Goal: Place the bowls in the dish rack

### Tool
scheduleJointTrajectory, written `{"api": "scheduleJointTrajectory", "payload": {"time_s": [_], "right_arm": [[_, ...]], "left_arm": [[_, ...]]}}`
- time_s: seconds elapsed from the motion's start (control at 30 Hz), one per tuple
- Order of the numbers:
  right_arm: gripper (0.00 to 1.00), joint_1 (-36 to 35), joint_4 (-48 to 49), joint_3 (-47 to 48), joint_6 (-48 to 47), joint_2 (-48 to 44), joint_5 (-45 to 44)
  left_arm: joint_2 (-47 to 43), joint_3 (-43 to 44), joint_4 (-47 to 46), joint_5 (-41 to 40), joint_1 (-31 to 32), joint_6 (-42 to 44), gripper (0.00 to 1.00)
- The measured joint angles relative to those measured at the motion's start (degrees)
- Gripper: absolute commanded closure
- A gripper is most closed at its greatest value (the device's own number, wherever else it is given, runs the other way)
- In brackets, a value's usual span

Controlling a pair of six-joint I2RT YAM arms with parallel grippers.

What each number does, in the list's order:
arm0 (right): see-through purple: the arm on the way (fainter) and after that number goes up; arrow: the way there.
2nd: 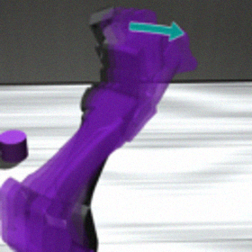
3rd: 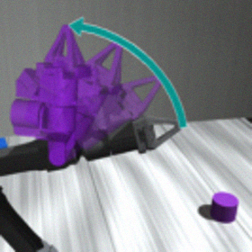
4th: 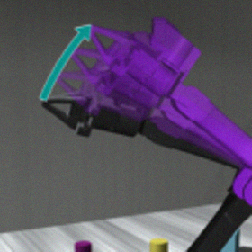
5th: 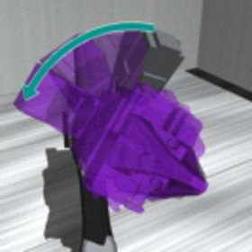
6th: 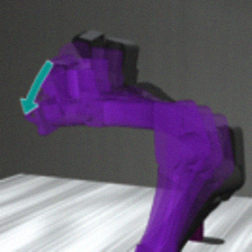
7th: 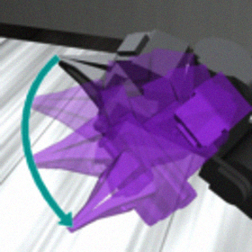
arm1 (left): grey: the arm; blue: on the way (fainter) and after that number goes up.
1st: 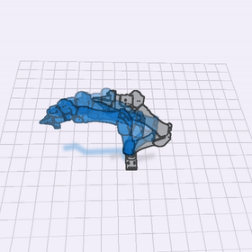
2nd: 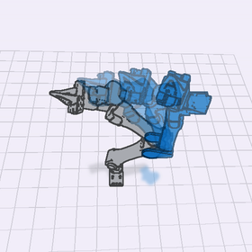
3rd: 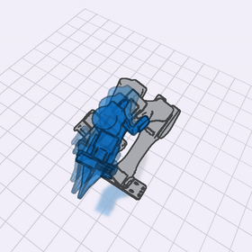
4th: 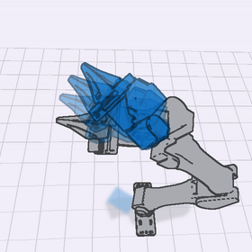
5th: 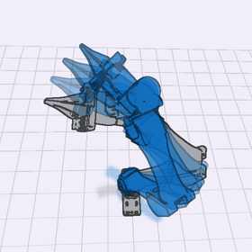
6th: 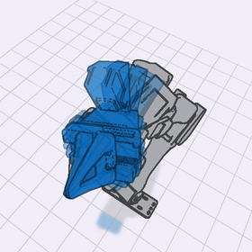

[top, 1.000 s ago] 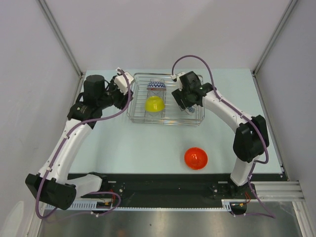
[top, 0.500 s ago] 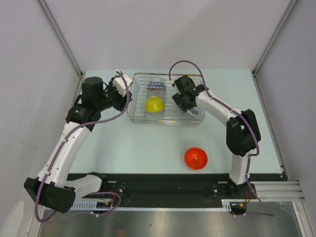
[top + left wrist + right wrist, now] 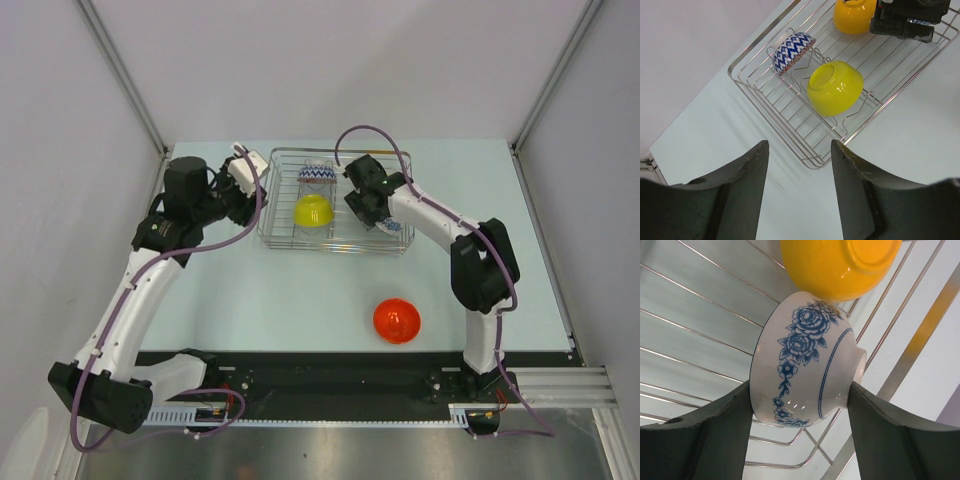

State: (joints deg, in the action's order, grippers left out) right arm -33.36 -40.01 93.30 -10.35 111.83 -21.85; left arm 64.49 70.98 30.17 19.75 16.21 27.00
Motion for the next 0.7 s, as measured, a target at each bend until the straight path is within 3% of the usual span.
{"api": "scheduleJointTrajectory", "payload": {"time_s": [0.7], "right_arm": [[1.00,-6.99,3.67,1.11,-1.33,7.17,-16.63]], "left_arm": [[-2.05,0.02,0.81,1.33,-0.28,0.55,0.42]]}}
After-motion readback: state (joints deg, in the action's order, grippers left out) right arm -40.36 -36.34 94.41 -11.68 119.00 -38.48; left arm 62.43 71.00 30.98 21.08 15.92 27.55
